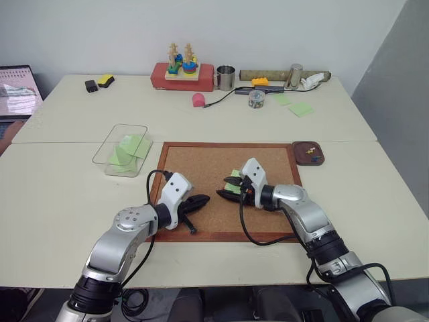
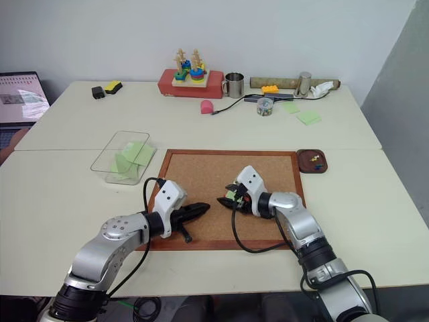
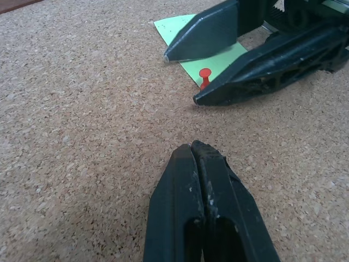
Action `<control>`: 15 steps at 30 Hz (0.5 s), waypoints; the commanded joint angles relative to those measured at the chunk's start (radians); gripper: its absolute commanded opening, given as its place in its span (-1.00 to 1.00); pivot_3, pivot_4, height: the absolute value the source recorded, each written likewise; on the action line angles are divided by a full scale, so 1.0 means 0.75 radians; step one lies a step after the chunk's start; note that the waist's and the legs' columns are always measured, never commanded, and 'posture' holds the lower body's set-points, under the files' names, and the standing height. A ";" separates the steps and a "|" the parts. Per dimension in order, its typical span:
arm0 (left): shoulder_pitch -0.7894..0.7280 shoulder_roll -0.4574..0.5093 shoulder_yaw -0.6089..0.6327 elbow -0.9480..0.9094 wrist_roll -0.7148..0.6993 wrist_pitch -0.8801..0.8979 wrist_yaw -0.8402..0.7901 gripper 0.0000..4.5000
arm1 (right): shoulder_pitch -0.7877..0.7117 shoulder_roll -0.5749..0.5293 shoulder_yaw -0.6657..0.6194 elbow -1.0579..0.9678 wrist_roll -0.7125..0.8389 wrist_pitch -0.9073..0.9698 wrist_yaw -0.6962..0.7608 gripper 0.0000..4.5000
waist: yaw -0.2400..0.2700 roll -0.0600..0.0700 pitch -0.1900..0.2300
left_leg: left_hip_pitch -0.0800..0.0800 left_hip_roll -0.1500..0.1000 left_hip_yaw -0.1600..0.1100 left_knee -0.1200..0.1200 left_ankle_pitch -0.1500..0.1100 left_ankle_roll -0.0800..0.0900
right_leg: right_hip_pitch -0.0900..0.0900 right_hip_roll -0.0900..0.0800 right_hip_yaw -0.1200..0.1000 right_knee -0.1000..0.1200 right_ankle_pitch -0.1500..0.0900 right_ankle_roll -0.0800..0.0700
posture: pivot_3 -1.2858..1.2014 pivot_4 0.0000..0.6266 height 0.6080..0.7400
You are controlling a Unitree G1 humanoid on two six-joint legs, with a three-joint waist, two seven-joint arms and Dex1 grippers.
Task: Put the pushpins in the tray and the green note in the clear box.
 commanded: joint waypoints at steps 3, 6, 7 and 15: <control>0.010 0.013 -0.012 0.007 0.012 0.005 0.001 -1.00 | 0.008 -0.025 0.043 0.029 -0.092 -0.109 0.016 -0.72 | 0.000 0.000 0.000 | 0.000 0.000 0.000 0.000 0.000 0.000 | 0.000 0.000 0.000 0.000 0.000 0.000 | 0.03 -0.52 1.00; 0.015 0.013 -0.013 0.002 0.011 0.006 0.001 -1.00 | 0.010 -0.024 0.038 0.034 -0.102 -0.124 0.016 -0.96 | 0.000 0.000 0.000 | 0.000 0.000 0.000 0.000 0.000 0.000 | 0.000 0.000 0.000 0.000 0.000 0.000 | 0.03 -0.52 1.00; 0.015 0.012 -0.013 0.002 0.011 0.006 0.001 -1.00 | 0.009 -0.024 0.033 0.036 -0.103 -0.126 0.014 -1.00 | 0.000 0.000 0.000 | 0.000 0.000 0.000 0.000 0.000 0.000 | 0.000 0.000 0.000 0.000 0.000 0.000 | 0.03 -0.52 1.00; 0.019 0.010 -0.008 0.002 0.008 0.011 0.006 -1.00 | -0.007 -0.039 -0.079 -0.184 0.011 -0.025 0.002 -1.00 | 0.000 0.000 0.000 | 0.000 0.000 0.000 0.000 0.000 0.000 | 0.000 0.000 0.000 0.000 0.000 0.000 | 0.03 -0.52 1.00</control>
